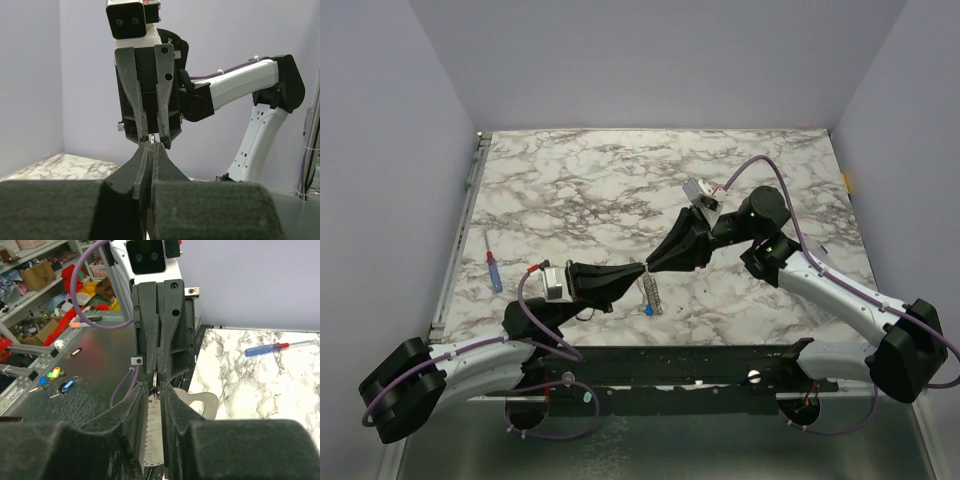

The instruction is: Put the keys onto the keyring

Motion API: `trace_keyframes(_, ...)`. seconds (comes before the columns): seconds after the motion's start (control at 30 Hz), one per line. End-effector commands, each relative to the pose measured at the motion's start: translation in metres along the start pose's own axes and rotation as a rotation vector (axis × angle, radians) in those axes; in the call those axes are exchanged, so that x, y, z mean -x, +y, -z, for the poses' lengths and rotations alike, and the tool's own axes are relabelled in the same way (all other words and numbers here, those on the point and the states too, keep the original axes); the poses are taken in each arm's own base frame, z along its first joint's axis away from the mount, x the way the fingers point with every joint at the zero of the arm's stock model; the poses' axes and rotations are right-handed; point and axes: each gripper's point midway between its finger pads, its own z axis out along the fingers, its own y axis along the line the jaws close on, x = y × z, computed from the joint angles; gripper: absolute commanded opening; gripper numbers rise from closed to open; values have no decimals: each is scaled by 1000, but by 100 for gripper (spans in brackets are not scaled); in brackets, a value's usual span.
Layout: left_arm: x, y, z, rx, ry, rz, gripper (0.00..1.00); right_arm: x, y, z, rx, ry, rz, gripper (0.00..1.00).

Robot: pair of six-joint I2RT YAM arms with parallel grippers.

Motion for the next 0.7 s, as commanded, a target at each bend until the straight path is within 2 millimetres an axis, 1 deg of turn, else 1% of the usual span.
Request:
trace_keyframes(0.0, 55, -12, -1, -41, -226, -53, 0, -1, -5, -2, -10, 1, -5, 22)
trace_keyframes(0.17, 53, -12, 0, -37, -220, -53, 0, -1, -6, -3, -14, 6, -2, 11)
trace_keyframes(0.33, 46, -8, 6, -11, -183, -52, 0, -3, -17, -3, -66, 38, -10, 2)
trace_keyframes(0.4, 43, -7, 7, -2, -156, -54, 7, -5, -19, -3, -72, 56, -17, 1)
trace_keyframes(0.43, 41, -6, 8, 5, -141, -58, 12, -6, -20, -3, -75, 63, -19, 1)
trace_keyframes(0.57, 38, -3, 10, 33, -90, -75, 37, -9, -24, -1, -101, 92, -11, 1)
trace_keyframes(0.63, 34, -3, 10, 38, -37, -77, 45, -12, -28, 1, -130, 113, 2, 1)
trace_keyframes(0.67, 30, -4, 10, 34, -2, -82, 47, -14, -30, 2, -146, 126, 5, 1)
